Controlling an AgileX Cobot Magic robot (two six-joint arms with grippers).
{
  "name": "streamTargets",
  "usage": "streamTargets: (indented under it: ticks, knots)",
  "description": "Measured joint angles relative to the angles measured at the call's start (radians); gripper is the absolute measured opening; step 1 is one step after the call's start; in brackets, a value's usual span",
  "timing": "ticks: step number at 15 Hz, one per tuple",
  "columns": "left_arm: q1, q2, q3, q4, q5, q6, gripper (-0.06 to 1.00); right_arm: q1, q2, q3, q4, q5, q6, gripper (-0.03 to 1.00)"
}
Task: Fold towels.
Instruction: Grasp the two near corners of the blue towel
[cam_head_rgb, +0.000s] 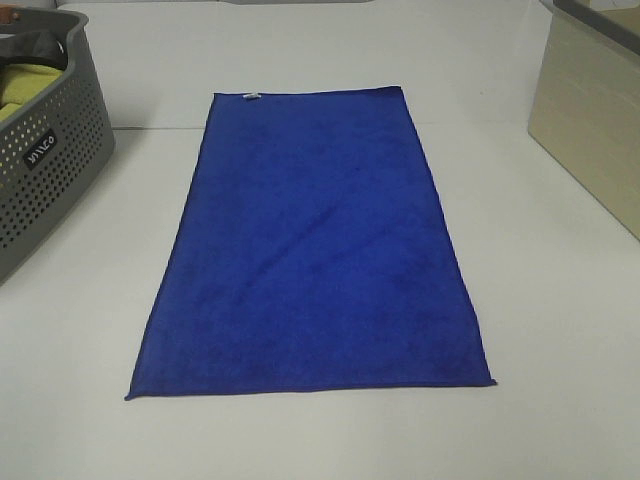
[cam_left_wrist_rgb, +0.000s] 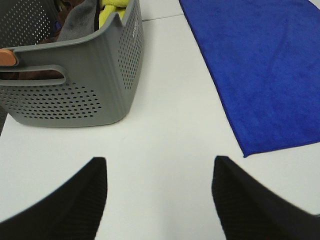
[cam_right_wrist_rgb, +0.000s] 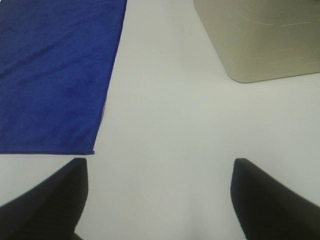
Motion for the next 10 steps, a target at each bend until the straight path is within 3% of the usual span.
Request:
streamTargets:
  ticks: [10]
  knots:
    - [0.000,0.000,0.000,0.000,0.000,0.000,0.59,0.000,0.000,0.000,0.001,0.000,0.000,0.75]
